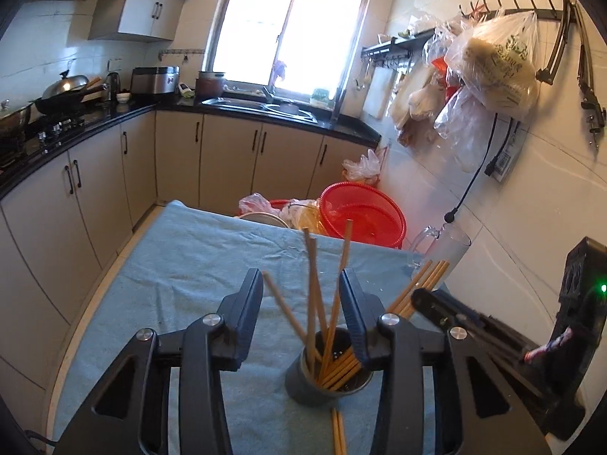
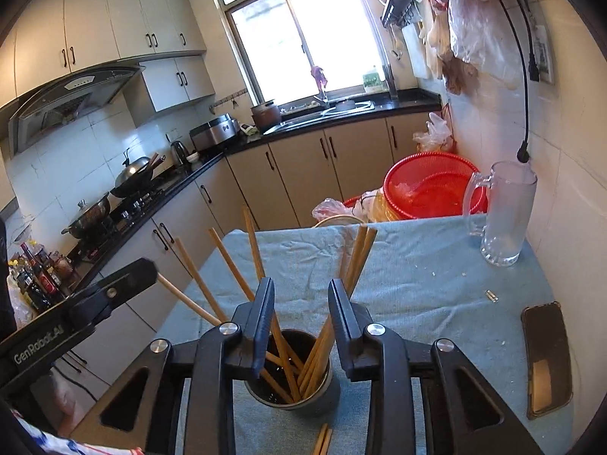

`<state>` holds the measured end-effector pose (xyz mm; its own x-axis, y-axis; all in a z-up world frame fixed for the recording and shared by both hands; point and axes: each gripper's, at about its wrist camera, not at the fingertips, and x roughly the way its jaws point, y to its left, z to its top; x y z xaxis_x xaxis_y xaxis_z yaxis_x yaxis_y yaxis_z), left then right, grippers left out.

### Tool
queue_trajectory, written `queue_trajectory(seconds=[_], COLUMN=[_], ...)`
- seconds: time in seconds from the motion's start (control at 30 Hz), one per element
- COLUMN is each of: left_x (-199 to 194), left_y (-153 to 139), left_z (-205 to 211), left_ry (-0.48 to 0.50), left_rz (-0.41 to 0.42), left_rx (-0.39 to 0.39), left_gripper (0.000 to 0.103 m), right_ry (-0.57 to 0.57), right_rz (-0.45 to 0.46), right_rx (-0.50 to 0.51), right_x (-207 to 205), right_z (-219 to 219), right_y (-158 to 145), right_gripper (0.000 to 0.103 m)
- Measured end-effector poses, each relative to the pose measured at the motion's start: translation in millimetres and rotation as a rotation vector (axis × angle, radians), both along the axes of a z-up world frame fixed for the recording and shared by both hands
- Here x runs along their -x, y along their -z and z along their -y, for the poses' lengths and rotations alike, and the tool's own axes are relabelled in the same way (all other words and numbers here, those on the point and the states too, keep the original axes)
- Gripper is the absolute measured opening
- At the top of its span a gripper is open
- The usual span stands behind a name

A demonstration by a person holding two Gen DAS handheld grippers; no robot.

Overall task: Organize utensils
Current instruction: 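Open both tools and withdraw them from the holder, then move both open tools toward the last chopsticks on the cloth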

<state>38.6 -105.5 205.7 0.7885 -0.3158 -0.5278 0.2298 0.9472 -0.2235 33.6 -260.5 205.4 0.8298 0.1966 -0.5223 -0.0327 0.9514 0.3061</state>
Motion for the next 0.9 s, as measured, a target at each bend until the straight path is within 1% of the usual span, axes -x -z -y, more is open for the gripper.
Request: queue_trajectory(seconds=[0.13,0.27,0.33,0.37,0.4,0.5,0.53,0.6,0.63,0.67,0.7,0.77,0.83,0.9], left_x=[18.0,42.6,60.2,68.2,76.7,105.2,115.2,129.0,139.6,147.5,160.3,181.7,197.9,207.6], left_y=[-5.5,-11.5,-16.3,-18.8,-22.1,-39.7,-48.8,-62.7,-72.9,-79.9,-89.9,-106.1,-117.0,-121.4], left_z=[-14.8,-25.7,-27.6,-27.5,-27.4,-23.8,-21.8,-17.1,-12.5,-8.2,-1.9,10.4,21.0,24.8], left_ry=[-0.025,-0.040,-0.037,-0.031,-0.023,0.021,0.045,0.095,0.142,0.167,0.190,0.201,0.212,0.209], left_rz=[-0.008,-0.030,-0.047,-0.057,-0.069,-0.131,-0.163,-0.226,-0.273,-0.289,-0.282,-0.206,-0.140,-0.121], left_rx=[-0.025,-0.070,-0.108,-0.121,-0.133,-0.152,-0.143,-0.117,-0.103,-0.104,-0.121,-0.197,-0.268,-0.305], left_gripper=[0.040,0.041,0.045,0.049,0.051,0.053,0.053,0.057,0.057,0.057,0.057,0.058,0.060,0.060], right_ry=[0.023,0.047,0.064,0.071,0.084,0.116,0.124,0.144,0.154,0.169,0.182,0.213,0.236,0.246], right_rz=[0.012,0.010,-0.002,-0.007,-0.016,-0.048,-0.059,-0.105,-0.131,-0.160,-0.188,-0.262,-0.315,-0.358], right_rx=[0.005,0.009,0.015,0.018,0.024,0.043,0.049,0.068,0.082,0.099,0.114,0.134,0.121,0.084], right_x=[16.5,38.6,55.8,63.0,74.8,101.9,108.4,127.4,135.6,143.2,148.6,159.7,166.7,173.1], right_z=[3.5,12.6,20.7,24.1,30.4,46.2,49.9,60.3,64.9,69.4,72.2,79.3,85.3,88.7], right_y=[-11.4,-17.1,-17.2,-17.2,-15.8,-9.5,-7.3,3.3,10.2,17.9,24.4,41.9,55.2,68.5], right_gripper=[0.044,0.047,0.049,0.050,0.051,0.053,0.053,0.053,0.053,0.054,0.054,0.054,0.054,0.054])
